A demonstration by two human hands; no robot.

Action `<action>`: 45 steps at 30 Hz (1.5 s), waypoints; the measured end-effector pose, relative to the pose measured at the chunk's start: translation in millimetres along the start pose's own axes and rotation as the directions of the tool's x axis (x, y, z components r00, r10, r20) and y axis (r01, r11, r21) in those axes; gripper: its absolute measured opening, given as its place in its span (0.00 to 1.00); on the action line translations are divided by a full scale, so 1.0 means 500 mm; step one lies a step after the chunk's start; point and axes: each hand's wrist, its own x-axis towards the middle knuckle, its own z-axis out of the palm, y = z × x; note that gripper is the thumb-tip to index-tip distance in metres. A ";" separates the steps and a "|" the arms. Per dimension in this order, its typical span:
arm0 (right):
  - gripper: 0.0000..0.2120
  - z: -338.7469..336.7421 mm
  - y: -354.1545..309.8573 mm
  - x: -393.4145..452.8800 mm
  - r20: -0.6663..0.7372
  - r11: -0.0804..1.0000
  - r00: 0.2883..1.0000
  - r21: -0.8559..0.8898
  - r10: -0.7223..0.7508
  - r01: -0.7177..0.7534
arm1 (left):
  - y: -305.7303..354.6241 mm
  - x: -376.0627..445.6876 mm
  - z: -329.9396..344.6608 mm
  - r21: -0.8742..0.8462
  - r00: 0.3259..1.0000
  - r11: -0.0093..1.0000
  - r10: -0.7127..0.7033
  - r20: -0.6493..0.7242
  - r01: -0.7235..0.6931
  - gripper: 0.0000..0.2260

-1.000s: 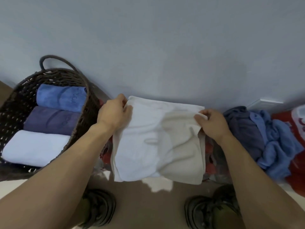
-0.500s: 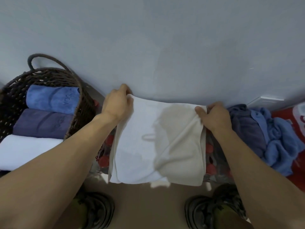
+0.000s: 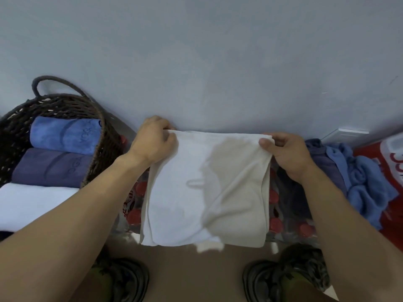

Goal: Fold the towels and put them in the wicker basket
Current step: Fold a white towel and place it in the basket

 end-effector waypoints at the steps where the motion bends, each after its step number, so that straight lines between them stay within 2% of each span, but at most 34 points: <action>1: 0.04 -0.001 0.001 -0.002 -0.013 1.000 1.000 0.028 -0.006 0.007 | 0.002 -0.004 -0.006 -0.077 0.999 0.996 -0.038 -0.005 0.038 0.06; 4: 0.07 -0.004 0.000 -0.008 -0.060 0.998 0.998 0.058 -0.013 0.017 | -0.008 -0.011 -0.025 -0.303 0.992 0.944 -0.120 0.040 0.126 0.02; 7: 0.10 -0.007 -0.004 -0.009 -0.136 0.998 0.991 0.062 -0.003 0.012 | -0.027 -0.017 -0.042 -0.356 0.984 0.919 -0.175 0.023 0.172 0.06; 10: 0.07 -0.004 -0.004 -0.005 -0.109 0.995 0.994 0.100 0.025 -0.014 | -0.034 -0.018 -0.047 -0.412 0.977 0.891 -0.214 -0.005 0.193 0.10; 12: 0.02 -0.002 -0.004 -0.001 -0.038 0.984 0.996 0.160 0.085 -0.078 | -0.029 -0.019 -0.051 -0.502 0.970 0.834 -0.235 0.054 0.230 0.09; 14: 0.04 -0.004 -0.004 0.006 0.021 0.961 0.986 0.225 0.164 -0.164 | -0.031 -0.015 -0.054 -0.507 0.964 0.820 -0.237 0.124 0.266 0.08; 16: 0.05 -0.008 -0.002 0.013 0.016 0.946 0.973 0.230 0.230 -0.227 | -0.035 -0.013 -0.056 -0.508 0.955 0.810 -0.223 0.195 0.293 0.11; 18: 0.06 -0.004 0.005 0.019 -0.051 0.944 0.962 0.212 0.268 -0.252 | -0.039 -0.008 -0.044 -0.543 0.936 0.764 -0.253 0.245 0.348 0.12; 19: 0.07 0.001 0.008 0.022 -0.106 0.953 0.959 0.183 0.261 -0.239 | -0.039 -0.002 -0.033 -0.541 0.933 0.761 -0.283 0.221 0.359 0.11; 23: 0.07 0.026 0.014 0.024 -0.342 0.987 0.935 -0.095 0.093 -0.133 | -0.036 0.016 0.007 -0.413 0.920 0.852 -0.385 -0.077 0.321 0.11; 29: 0.09 0.041 -0.010 -0.028 -0.373 0.923 0.926 -0.373 -0.061 -0.089 | -0.017 -0.012 0.002 -0.337 0.924 0.912 -0.317 -0.213 0.235 0.15; 32: 0.08 0.057 -0.019 -0.066 -0.359 0.905 0.932 -0.409 -0.044 -0.115 | -0.008 -0.074 -0.008 -0.254 0.907 0.930 -0.331 -0.260 0.266 0.16; 36: 0.10 0.071 -0.035 -0.129 -0.322 0.908 0.944 -0.373 0.065 -0.190 | 0.020 -0.208 -0.006 -0.253 0.870 0.904 -0.408 -0.276 0.344 0.13; 39: 0.09 0.075 -0.032 -0.192 -0.375 0.921 0.921 -0.311 0.108 -0.235 | 0.044 -0.302 0.011 -0.309 0.841 0.851 -0.497 -0.213 0.425 0.14; 42: 0.10 0.092 -0.001 -0.274 -0.400 0.922 0.905 -0.279 0.144 -0.270 | 0.055 -0.377 0.038 -0.276 0.805 0.811 -0.569 -0.169 0.515 0.19; 45: 0.10 0.101 0.044 -0.353 -0.449 0.932 0.883 -0.244 0.136 -0.268 | 0.059 -0.441 0.055 -0.254 0.744 0.770 -0.635 -0.209 0.586 0.22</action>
